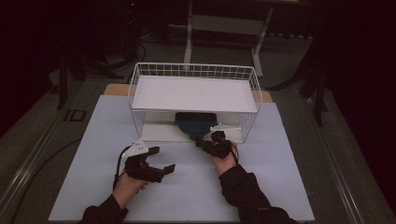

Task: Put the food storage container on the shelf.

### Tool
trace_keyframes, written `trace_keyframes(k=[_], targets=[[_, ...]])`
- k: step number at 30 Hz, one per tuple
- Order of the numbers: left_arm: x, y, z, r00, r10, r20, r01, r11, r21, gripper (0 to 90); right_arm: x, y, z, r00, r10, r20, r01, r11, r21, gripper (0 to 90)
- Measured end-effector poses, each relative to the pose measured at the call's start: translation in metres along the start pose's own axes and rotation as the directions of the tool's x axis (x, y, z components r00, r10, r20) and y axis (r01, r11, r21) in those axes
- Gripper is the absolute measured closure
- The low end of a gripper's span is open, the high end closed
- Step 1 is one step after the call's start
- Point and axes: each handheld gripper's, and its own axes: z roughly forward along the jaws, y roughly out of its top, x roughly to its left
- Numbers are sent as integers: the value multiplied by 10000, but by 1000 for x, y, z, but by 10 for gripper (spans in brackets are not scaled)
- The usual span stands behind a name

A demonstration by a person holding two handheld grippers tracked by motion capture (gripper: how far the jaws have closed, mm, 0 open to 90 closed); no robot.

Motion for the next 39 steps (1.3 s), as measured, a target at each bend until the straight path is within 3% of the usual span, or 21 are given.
trace_keyframes(k=[13,21,23,25,28,30,32,39], targets=[[0,0,0,9999,-65,77,65,10000,-7,3,-11,6,9,9993,275,267,-274,9996,-70,899],[-2,1,-1,10000,57,61,-57,10000,-49,3,-6,2,8,9997,255,-41,-256,9996,-131,842],[-2,1,-2,9999,60,83,-59,10000,-56,3,-2,-1,3,9997,91,-225,-96,9997,-211,768],[-5,4,-4,9998,110,194,-107,9998,-139,3,5,-5,-7,9988,-102,-489,81,9990,-436,583],[-8,7,-6,9992,290,260,-284,9993,-223,3,11,-6,-18,9978,-412,-521,371,9964,-765,381],[-11,9,-7,9987,407,294,-401,9990,-218,3,13,-7,-24,9974,-442,-565,385,9945,-971,286],[-12,11,-7,9984,416,372,-405,9987,-302,3,13,-8,-30,9949,-390,-935,288,9937,-1082,182],[-15,12,-12,9970,519,571,-504,9983,-275,3,13,-15,-46,9924,-648,-1049,522,9916,-1182,149]])
